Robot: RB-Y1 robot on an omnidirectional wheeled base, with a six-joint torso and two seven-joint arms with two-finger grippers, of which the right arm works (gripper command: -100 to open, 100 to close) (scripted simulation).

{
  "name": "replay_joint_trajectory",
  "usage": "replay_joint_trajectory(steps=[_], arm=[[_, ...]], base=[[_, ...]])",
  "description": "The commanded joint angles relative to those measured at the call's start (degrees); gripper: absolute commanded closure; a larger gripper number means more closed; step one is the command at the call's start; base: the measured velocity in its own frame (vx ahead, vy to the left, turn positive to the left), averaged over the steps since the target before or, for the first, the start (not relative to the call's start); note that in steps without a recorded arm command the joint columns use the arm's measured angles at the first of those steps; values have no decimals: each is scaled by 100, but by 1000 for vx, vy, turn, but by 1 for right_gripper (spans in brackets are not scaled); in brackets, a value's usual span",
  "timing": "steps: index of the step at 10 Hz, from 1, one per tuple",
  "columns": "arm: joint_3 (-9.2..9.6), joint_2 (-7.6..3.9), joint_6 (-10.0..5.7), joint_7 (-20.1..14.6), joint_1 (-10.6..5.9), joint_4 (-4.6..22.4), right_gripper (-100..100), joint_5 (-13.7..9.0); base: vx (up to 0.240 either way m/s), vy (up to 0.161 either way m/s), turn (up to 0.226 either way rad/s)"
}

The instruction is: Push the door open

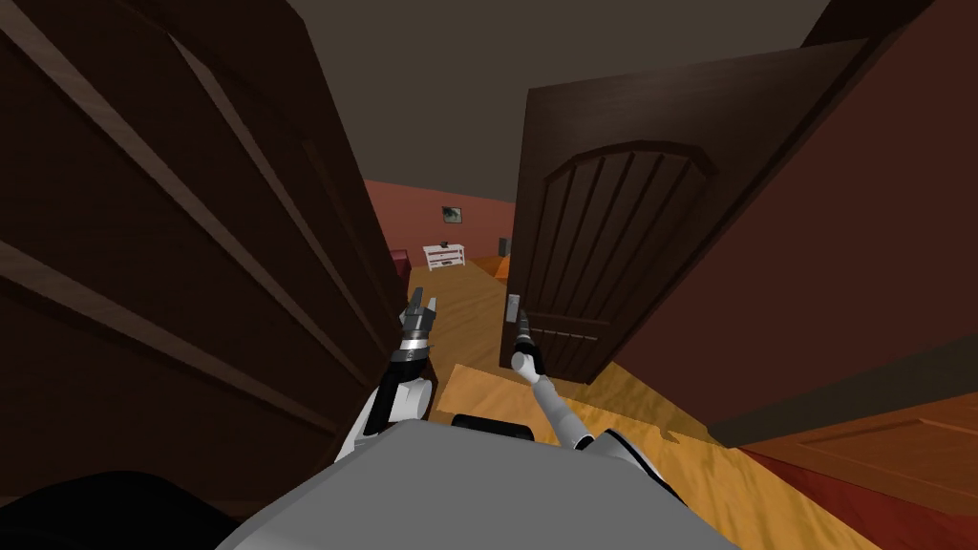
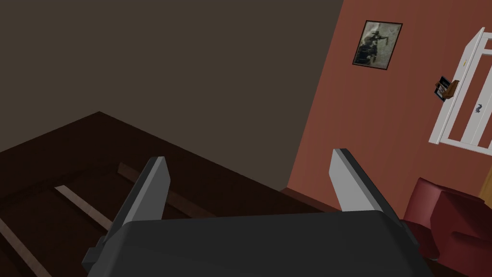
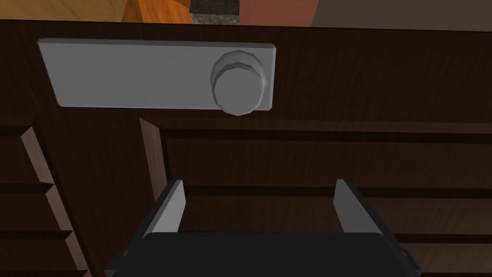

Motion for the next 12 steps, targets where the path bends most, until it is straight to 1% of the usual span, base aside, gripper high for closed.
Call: replay_joint_trajectory(steps=[1,2,3,4,6,7,8,12], arm=[[-52,-101,50,73,45,-103,-100,-6],[-64,-126,47,58,39,-92,-100,2],[-81,-110,41,35,32,-77,-100,14],[-92,-71,37,21,27,-67,-100,21],[-116,130,30,-11,17,-46,-100,37],[-125,71,55,31,48,-112,-100,22],[-125,71,55,31,48,-112,100,22],[-125,71,55,31,48,-112,100,22]], base=[[231,9,21],[221,16,17],[246,-21,22],[231,38,37],[215,36,17],[93,3,7],[-9,3,-7],[-25,0,2]])
